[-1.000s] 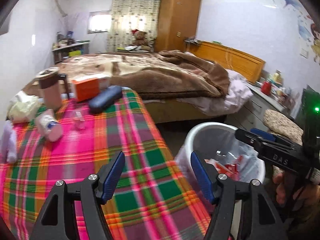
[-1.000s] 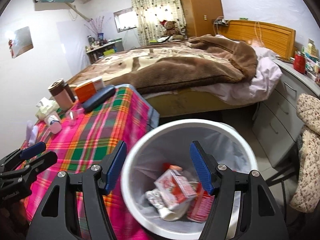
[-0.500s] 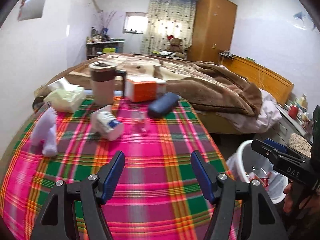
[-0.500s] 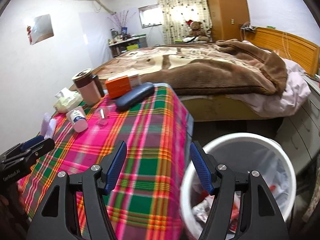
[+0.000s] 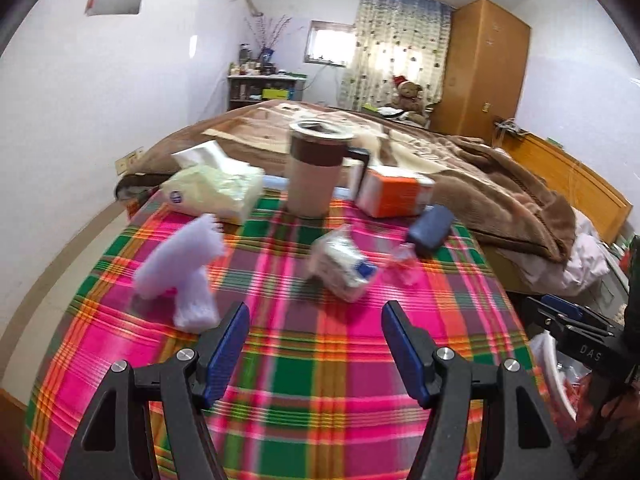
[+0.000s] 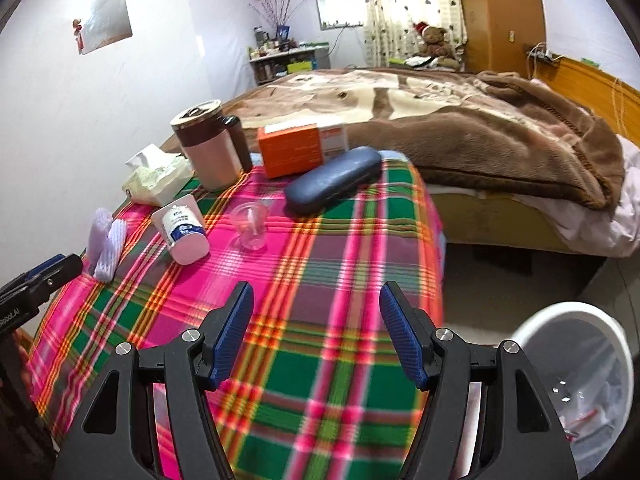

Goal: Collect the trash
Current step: 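Grasp the white foam net sleeve with the left tool while the right tool grasps the small red-filled cup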

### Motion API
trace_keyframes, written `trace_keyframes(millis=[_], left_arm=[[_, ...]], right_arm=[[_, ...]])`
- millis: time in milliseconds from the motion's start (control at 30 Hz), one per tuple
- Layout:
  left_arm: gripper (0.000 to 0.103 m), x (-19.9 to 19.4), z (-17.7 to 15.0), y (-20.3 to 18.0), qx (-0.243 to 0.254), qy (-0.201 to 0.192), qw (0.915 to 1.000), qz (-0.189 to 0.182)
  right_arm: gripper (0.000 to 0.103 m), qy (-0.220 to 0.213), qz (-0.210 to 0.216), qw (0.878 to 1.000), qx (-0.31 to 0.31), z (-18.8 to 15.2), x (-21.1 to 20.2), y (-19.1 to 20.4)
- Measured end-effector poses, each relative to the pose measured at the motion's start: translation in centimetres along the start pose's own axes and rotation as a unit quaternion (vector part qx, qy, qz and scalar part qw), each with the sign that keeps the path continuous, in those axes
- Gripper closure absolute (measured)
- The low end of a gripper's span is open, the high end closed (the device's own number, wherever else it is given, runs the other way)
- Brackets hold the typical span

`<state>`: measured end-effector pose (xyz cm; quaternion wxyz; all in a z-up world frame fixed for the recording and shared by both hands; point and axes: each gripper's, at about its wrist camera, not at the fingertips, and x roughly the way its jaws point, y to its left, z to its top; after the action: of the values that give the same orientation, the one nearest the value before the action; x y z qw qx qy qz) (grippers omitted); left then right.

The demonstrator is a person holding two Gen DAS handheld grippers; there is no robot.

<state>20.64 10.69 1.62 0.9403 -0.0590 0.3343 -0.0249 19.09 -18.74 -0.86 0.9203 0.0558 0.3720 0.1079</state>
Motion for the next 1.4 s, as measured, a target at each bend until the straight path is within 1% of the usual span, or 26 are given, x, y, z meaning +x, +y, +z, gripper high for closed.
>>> trace_keyframes(millis=[67,200,300,400,500,633,767,833,933,967,1000,1133,1200,1267,1300,1333,1400], left_arm=[[0.035,0.4,0.4,1.5,-0.002,-0.001,0.9999,0.016],[0.035,1.0,1.1,4.4,-0.018,-0.003,0.9996,0.02],[0.035,1.8,1.7,6.5,-0.015,0.001,0.9992,0.038],[0.035,3.1,2.2,8.1,-0.005,0.019,0.999,0.039],[0.035,4.0,2.4,9.9,-0.008,0.022,0.9986,0.048],[0.035,5.4,3.0,11.1,0.015,0.037,0.9981,0.046],[0.035,7.2,3.4,11.5,0.061,0.054,0.9955,0.047],[0.035,8.2,3.4,11.7,0.078,0.06,0.9943,0.041],[0.035,9.3,3.9,12.3,0.074,0.062,0.9952,0.015],[0.035,9.6,4.0,12.4,0.074,0.059,0.9955,0.005],[0.035,9.8,4.1,12.4,0.08,0.055,0.9953,0.0],[0.035,10.7,4.5,12.0,0.097,0.055,0.9937,-0.011],[0.035,11.4,4.5,11.9,0.095,0.063,0.9934,-0.013],[0.036,11.8,4.5,11.8,0.092,0.064,0.9936,-0.009],[0.038,11.9,4.5,11.8,0.089,0.065,0.9938,-0.01],[0.043,11.9,4.4,11.8,0.087,0.066,0.994,-0.009],[0.046,11.9,4.3,11.8,0.085,0.064,0.9943,-0.004]], right_arm=[[0.036,0.003,0.002,1.0,-0.005,0.3,0.8,0.6],[0.036,0.002,0.004,1.0,-0.015,1.0,2.4,1.8],[0.036,0.005,0.007,1.0,-0.027,1.5,3.6,2.7],[0.036,0.008,0.006,0.999,-0.037,2.0,4.9,3.4],[0.036,0.005,0.009,0.999,-0.041,2.5,6.0,4.0],[0.036,0.013,0.01,0.999,-0.05,3.1,7.6,4.9],[0.036,0.023,0.015,0.998,-0.064,3.2,9.0,5.6],[0.036,0.03,0.017,0.997,-0.07,3.2,9.6,5.9],[0.036,0.038,0.019,0.997,-0.068,3.4,10.3,5.9],[0.037,0.039,0.021,0.997,-0.066,3.5,10.5,5.9],[0.041,0.04,0.021,0.997,-0.066,3.6,10.6,5.9],[0.043,0.049,0.016,0.996,-0.07,3.6,11.3,6.0],[0.056,0.054,0.013,0.996,-0.067,3.6,11.5,5.9],[0.057,0.058,0.016,0.996,-0.062,3.6,11.7,5.9],[0.059,0.058,0.017,0.996,-0.062,3.6,11.7,5.9],[0.062,0.058,0.017,0.996,-0.062,3.5,11.6,5.9],[0.067,0.058,0.017,0.996,-0.064,3.5,11.6,6.0]])
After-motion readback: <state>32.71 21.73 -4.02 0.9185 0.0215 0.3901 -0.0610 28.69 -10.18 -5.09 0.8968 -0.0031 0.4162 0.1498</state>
